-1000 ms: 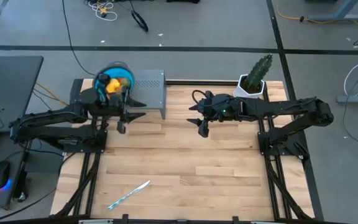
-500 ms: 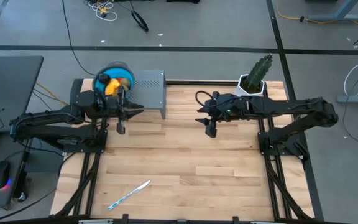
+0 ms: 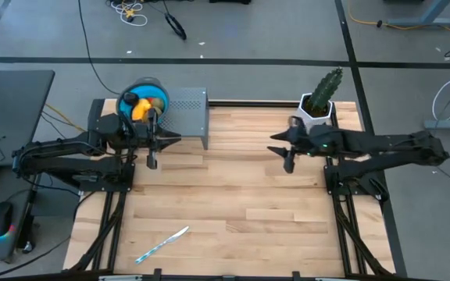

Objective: Pick & Place Fruit
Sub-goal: Put the blue knife on the shelf

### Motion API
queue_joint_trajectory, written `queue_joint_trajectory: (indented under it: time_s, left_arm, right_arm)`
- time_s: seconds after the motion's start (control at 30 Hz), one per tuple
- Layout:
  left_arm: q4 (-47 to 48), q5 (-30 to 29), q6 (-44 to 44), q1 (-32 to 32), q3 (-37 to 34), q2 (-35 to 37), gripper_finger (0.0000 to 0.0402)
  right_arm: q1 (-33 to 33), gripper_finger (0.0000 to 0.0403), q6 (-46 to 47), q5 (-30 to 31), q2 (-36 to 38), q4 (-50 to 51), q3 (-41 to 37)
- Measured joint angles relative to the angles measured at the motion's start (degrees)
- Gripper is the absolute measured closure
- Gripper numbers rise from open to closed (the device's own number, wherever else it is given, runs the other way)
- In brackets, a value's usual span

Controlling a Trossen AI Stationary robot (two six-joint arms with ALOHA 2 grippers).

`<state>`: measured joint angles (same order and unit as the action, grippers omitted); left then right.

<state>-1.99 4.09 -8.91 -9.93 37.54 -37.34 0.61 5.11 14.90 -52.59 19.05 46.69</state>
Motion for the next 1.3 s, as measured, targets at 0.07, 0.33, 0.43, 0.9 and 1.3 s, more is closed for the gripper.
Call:
queue_joint_trajectory:
  time_s: [0.07,0.33,0.43,0.9,1.3]
  left_arm:
    - [-0.07,-0.10,0.02,0.00,-0.02,0.00,0.0352]
    - [-0.55,-0.21,0.04,0.00,-0.04,0.00,0.0352]
    - [-0.54,-0.24,0.07,0.00,-0.04,-0.01,0.0352]
    - [-2.59,0.57,3.80,0.00,-0.07,-3.85,0.0352]
    - [-2.35,2.18,9.75,0.00,-0.07,-10.59,0.0352]
  right_arm:
    - [0.21,0.0209,-0.99,-0.05,4.29,-2.77,-4.15]
    - [0.21,0.0209,-3.62,-2.36,20.53,-10.97,-18.12]
    - [0.20,0.0209,-2.24,-3.16,25.25,-13.42,-22.73]
    - [0.10,0.0209,3.51,-6.54,33.22,-26.65,-40.95]
    - [0.10,0.0209,15.56,-6.09,32.73,-23.67,-46.13]
